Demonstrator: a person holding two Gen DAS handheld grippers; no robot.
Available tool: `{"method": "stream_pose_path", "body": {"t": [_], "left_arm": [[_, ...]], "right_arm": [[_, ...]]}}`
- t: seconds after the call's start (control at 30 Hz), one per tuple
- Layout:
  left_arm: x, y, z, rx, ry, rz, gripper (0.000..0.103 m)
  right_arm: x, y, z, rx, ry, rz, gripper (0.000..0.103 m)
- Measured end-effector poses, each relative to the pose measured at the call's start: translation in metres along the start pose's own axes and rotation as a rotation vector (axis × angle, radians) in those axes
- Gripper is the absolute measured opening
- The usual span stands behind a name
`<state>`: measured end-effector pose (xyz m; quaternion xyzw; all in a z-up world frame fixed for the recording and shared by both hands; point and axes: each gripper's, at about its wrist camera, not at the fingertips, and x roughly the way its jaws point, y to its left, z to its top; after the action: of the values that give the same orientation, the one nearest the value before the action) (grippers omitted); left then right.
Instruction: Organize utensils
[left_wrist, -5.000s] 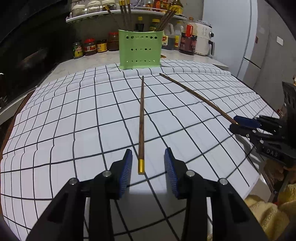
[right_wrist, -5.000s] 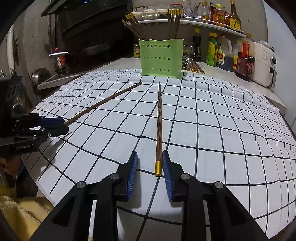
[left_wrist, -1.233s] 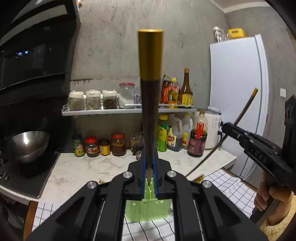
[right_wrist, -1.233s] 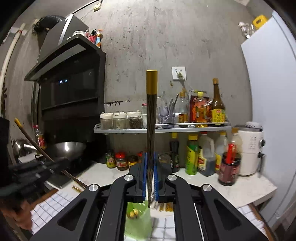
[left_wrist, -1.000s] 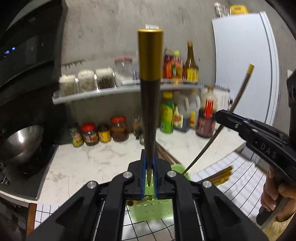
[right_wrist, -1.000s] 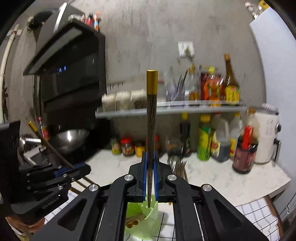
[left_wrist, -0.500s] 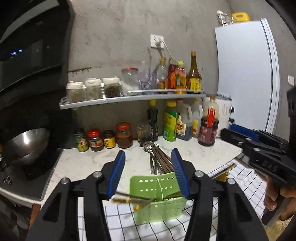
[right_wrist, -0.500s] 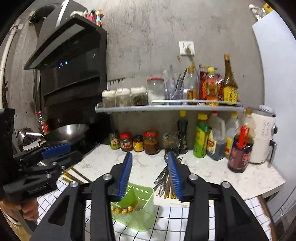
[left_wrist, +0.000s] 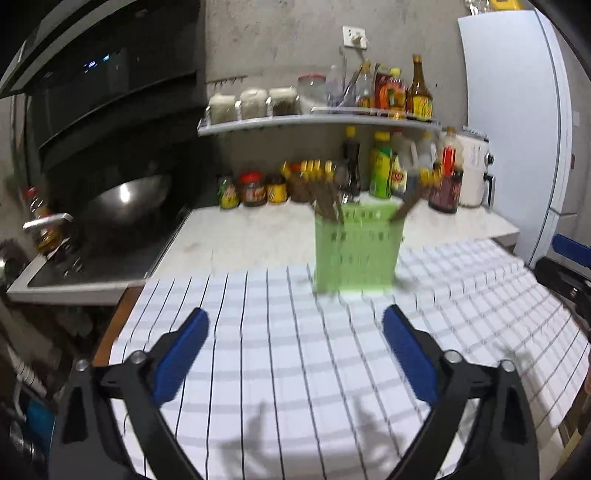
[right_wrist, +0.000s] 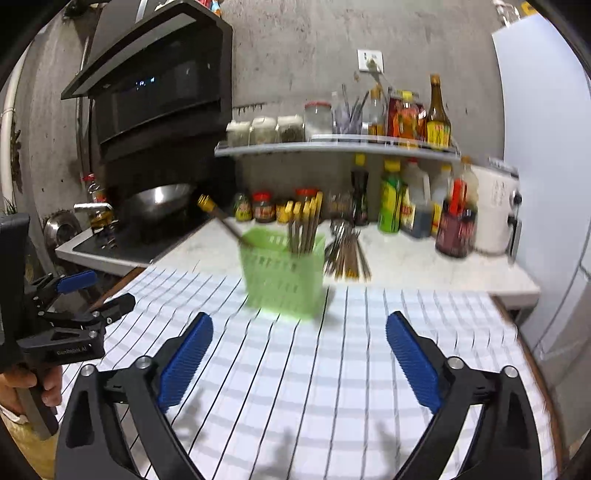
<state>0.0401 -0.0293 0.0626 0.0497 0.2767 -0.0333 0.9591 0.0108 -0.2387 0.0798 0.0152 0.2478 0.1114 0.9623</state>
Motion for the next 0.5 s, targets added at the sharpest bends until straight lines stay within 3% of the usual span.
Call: {"method": "stream_pose_path", "body": {"t": [0.27,0.5], "left_arm": [[-0.033,0.0,-0.052,-0.027,0.055,0.041,0.097],[-0.052,0.0,-0.084,-0.032,0.102,0.01,0.097]], "right_arm": [[-0.04,0.013,-0.039,0.042,0.022,-0.063,0.096],[-0.064,0.019,-0.065,-0.001,0.064,-0.167,0.096]]}}
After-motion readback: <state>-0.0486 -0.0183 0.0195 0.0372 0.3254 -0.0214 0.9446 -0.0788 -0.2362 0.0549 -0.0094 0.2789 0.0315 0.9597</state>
